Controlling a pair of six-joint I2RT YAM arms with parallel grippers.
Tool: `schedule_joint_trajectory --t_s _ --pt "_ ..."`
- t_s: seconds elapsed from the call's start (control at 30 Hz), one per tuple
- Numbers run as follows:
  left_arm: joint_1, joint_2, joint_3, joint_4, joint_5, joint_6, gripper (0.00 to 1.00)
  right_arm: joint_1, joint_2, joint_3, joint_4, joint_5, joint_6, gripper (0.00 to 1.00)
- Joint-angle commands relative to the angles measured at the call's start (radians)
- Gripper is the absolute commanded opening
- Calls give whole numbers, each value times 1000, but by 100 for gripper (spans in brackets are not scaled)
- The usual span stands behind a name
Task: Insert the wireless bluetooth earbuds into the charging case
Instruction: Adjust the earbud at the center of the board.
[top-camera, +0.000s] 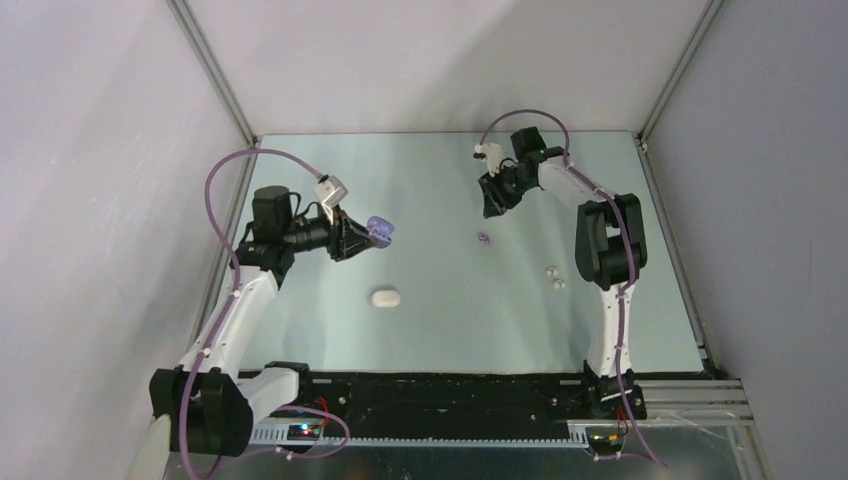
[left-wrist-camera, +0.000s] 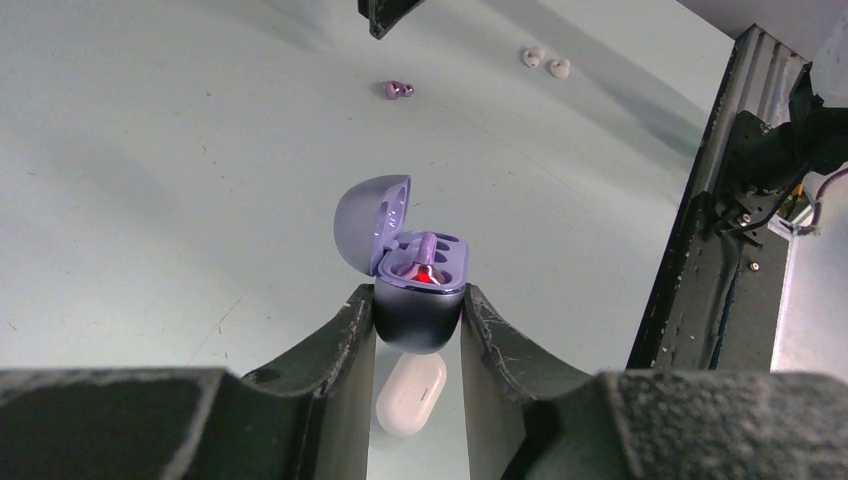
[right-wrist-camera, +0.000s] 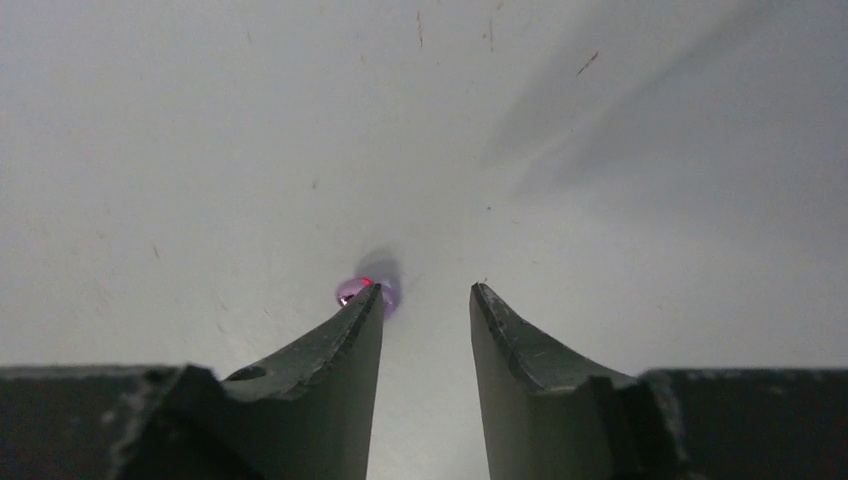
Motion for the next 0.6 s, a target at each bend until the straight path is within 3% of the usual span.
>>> schedule_joint_trajectory --t_s 0.0,0.23,0.57 --pt "9 3 45 -2 0 34 0 -23 87 146 -238 -113 -292 44" --pt "10 5 42 -2 -1 36 0 -11 130 191 -352 -164 -419 46" --pt "12 11 41 7 3 31 0 21 166 205 -359 -112 -424 47"
